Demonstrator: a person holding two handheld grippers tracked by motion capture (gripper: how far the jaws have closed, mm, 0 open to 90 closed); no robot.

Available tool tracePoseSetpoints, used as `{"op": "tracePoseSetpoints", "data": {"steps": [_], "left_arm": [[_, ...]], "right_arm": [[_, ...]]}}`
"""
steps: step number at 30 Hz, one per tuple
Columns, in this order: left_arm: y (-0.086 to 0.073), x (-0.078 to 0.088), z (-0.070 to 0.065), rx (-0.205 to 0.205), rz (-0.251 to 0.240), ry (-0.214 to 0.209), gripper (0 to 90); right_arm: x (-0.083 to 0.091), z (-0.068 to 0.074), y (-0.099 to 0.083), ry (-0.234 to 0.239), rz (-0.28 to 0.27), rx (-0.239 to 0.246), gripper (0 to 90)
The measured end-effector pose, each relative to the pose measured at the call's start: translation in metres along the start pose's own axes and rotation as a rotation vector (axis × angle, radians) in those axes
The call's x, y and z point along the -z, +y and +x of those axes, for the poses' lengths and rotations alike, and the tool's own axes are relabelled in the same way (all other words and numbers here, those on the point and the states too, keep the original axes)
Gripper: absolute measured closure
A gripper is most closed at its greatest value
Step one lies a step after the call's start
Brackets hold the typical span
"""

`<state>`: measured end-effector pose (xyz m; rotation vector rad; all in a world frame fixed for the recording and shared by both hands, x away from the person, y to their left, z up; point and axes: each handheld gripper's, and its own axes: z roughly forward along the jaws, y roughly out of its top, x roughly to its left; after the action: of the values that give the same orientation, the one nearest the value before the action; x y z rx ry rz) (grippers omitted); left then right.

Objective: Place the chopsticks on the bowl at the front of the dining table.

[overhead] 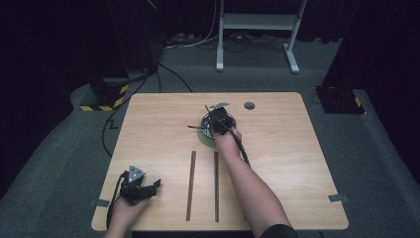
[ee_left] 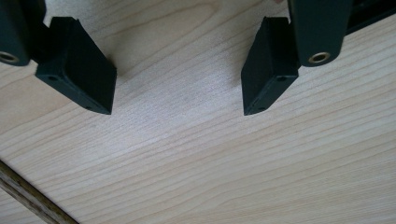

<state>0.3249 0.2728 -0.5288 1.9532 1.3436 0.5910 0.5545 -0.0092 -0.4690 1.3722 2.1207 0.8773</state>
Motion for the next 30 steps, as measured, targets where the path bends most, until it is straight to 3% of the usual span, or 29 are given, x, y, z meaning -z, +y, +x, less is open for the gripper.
{"op": "tracePoseSetpoints", "data": {"steps": [12, 21, 30], "left_arm": [[0.0, 0.0, 0.0, 0.001, 0.0, -0.001, 26.8], [0.0, 0.0, 0.0, -0.002, 0.0, -0.001, 26.6], [0.0, 0.0, 0.0, -0.014, 0.0, -0.01, 26.7]], "right_arm": [[0.008, 0.003, 0.002, 0.011, -0.006, 0.004, 71.7], [0.033, 0.002, -0.002, 0.032, -0.033, 0.026, 70.4], [0.061, -0.01, -0.024, 0.037, -0.043, 0.022, 65.7]]}}
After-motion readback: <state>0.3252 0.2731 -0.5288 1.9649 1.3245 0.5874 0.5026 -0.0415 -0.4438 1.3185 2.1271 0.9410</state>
